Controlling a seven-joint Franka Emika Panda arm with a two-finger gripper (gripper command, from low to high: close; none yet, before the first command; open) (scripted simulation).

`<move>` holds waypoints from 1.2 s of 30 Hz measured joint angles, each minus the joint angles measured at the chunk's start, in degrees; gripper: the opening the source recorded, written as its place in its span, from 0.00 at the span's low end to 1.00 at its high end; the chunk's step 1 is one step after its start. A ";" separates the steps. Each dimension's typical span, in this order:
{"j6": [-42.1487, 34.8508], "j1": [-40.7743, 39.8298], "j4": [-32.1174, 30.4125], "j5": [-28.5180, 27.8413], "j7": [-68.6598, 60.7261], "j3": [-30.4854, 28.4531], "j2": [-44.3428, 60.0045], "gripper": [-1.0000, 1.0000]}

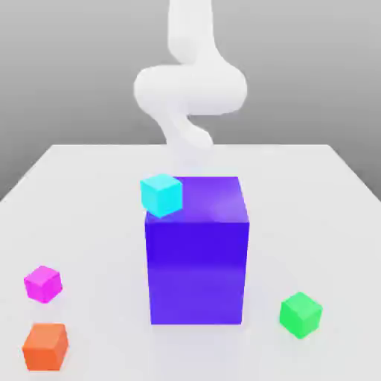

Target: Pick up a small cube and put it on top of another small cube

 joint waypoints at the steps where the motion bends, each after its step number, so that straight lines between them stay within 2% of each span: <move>1: 1.18 -0.15 -0.87 0.29 -0.98 -1.51 2.23 0.50; 15: 16.41 -4.14 -12.10 7.38 -16.09 -20.01 31.34 0.50; 20: 21.68 -9.03 -16.05 11.07 -22.32 -23.83 41.93 0.50; 24: 26.08 -13.12 -18.42 13.53 -26.50 -24.07 49.84 0.50; 30: 32.93 -21.46 -16.22 24.82 -35.44 -13.87 59.89 0.50; 31: 34.11 -23.30 -15.80 26.39 -36.66 -11.69 61.46 0.00; 36: 34.02 -23.31 -15.80 26.31 -36.58 -11.68 61.45 0.00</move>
